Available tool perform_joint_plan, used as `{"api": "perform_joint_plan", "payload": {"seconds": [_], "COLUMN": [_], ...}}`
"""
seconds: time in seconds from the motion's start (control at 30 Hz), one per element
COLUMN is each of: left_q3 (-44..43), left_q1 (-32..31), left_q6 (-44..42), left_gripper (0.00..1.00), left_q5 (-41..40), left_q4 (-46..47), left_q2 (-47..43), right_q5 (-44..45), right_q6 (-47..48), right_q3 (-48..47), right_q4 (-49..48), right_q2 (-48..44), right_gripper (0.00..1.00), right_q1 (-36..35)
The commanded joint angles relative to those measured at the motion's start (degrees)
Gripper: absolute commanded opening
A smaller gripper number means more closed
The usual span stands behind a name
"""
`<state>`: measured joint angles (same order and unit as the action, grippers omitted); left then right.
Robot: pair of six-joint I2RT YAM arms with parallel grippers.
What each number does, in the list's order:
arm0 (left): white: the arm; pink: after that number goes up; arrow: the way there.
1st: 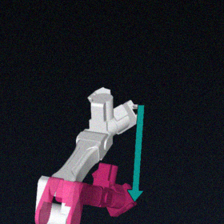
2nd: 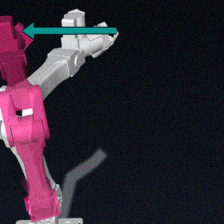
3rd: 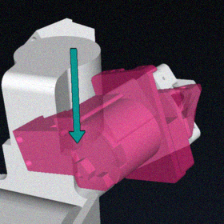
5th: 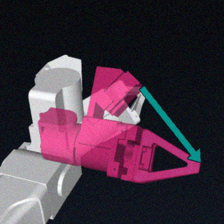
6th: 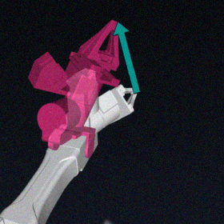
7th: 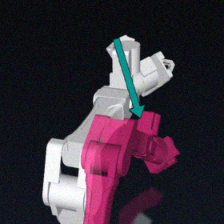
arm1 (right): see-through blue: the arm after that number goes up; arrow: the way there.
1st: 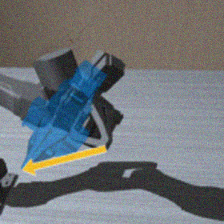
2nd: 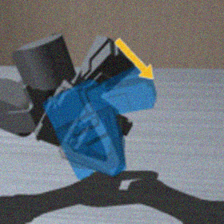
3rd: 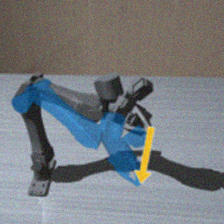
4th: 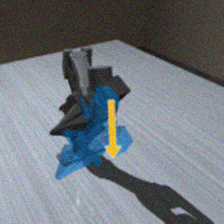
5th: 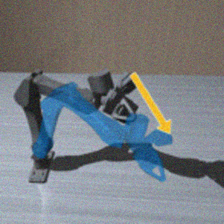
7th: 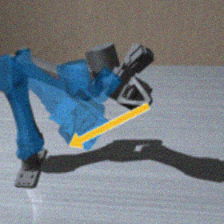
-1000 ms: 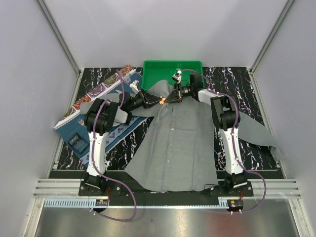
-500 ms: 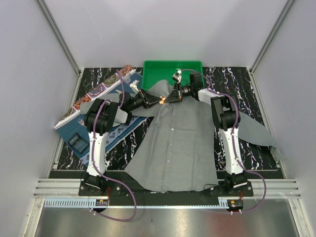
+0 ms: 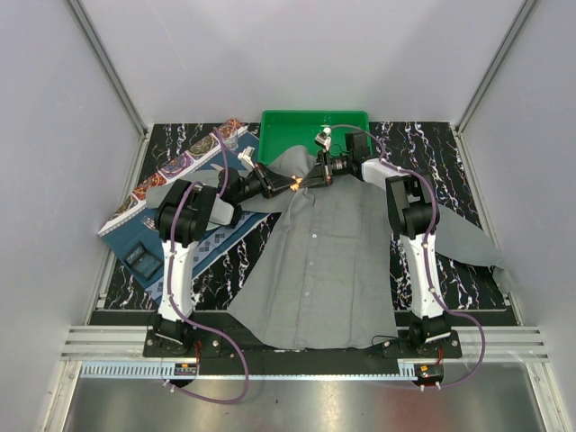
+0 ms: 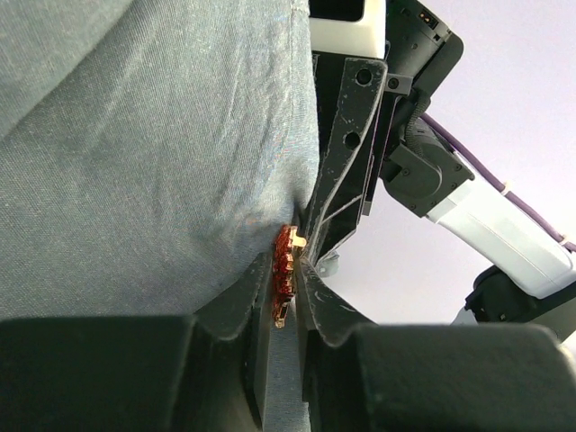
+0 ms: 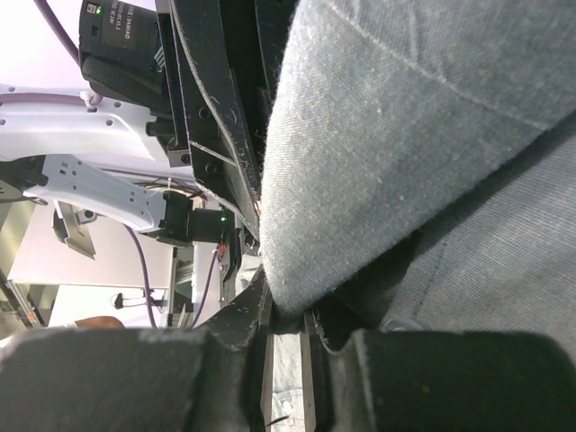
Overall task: Pin the brooch onto the clothing
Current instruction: Pin the brooch onto the flattened clothing.
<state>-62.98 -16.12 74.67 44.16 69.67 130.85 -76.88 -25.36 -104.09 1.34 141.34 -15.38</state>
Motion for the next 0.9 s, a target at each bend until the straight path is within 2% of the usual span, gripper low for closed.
{"api": "perform_joint_plan", "payload": {"seconds": [0.0, 0.73, 0.83, 0.87], "left_q3": [-0.21, -0.65, -0.74, -0.65], "left_q1": [-0.23, -0.40, -0.49, -0.49], "left_q6": [0.30, 0.74, 0.56, 0.56], "left_gripper": [0.20, 0.26, 0.24, 0.21], "left_q5": [-1.62, -1.19, -1.45, -1.53], "left_q4": [25.78, 25.78, 25.78, 25.78], "left_q2": [-0.51, -0.59, -0.51, -0.50], "right_q5": [0.94, 1.21, 1.21, 1.12], "right_q6": [4.62, 5.77, 6.12, 6.12], "right_q3": [-2.43, -2.69, -2.52, -2.60], "right_q4": [4.19, 5.95, 6.04, 6.13], "right_q2": [-5.19, -5.11, -5.37, -5.37], "right_gripper": [0.00, 0.00, 0.00, 0.00], "right_q1": [-0.80, -0.71, -0.80, -0.80]}}
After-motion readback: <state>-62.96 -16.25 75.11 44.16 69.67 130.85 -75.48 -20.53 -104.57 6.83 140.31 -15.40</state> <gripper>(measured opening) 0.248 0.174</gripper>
